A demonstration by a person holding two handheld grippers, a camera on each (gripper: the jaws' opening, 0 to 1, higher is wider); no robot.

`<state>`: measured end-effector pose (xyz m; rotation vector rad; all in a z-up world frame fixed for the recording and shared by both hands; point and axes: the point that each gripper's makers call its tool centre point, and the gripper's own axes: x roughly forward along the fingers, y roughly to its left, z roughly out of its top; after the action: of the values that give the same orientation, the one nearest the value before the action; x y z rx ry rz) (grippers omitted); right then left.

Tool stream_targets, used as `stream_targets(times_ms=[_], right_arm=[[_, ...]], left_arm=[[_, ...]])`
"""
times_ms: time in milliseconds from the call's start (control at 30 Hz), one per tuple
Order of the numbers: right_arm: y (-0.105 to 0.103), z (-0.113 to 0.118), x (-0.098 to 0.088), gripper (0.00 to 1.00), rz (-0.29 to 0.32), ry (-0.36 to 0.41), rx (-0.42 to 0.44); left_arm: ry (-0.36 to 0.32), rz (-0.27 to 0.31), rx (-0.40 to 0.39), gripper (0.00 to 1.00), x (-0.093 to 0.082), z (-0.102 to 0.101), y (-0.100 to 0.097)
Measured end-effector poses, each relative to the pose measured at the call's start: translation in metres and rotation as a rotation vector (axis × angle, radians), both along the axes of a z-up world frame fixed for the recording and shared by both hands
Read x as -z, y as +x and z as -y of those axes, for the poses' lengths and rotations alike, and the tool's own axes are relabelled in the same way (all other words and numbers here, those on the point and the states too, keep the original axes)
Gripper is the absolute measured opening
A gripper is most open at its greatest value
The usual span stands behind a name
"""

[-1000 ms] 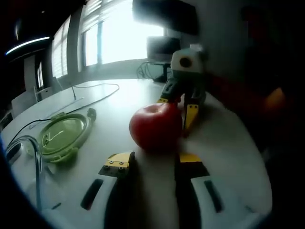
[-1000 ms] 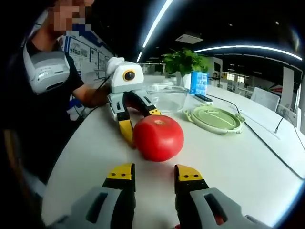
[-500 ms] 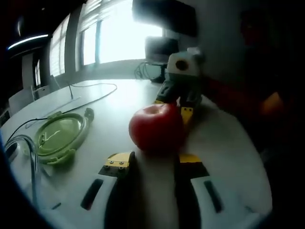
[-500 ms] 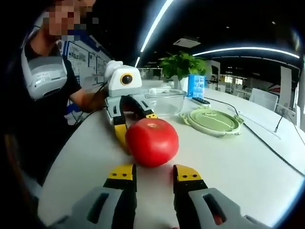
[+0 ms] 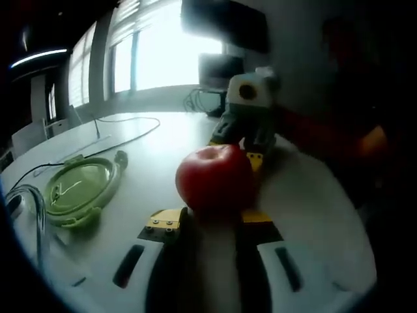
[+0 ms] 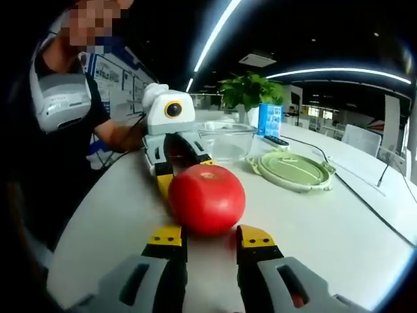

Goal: Pick up the tomato from the tabletop place it into the food storage container close the lid and lock the latches

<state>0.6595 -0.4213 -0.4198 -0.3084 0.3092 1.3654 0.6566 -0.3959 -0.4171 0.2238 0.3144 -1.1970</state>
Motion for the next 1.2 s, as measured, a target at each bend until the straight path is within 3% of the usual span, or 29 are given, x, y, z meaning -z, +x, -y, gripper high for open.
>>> stream_targets(times_ms=[667, 967, 1200], right_arm=[[-0.002, -0.006, 0.0, 0.23, 0.0, -0.013, 0.0], [-0.004, -0.009, -0.005, 0.23, 0.041, -0.015, 0.0], [-0.011, -0.007, -0.006, 0.23, -0.003, -0.014, -0.001]], left_arm=[[0.01, 0.01, -0.001, 0.18, -0.001, -0.002, 0.001], [0.021, 0.016, -0.017, 0.15, -0.003, -0.004, 0.001], [0.018, -0.005, -0.016, 0.12, -0.005, -0.002, -0.004]])
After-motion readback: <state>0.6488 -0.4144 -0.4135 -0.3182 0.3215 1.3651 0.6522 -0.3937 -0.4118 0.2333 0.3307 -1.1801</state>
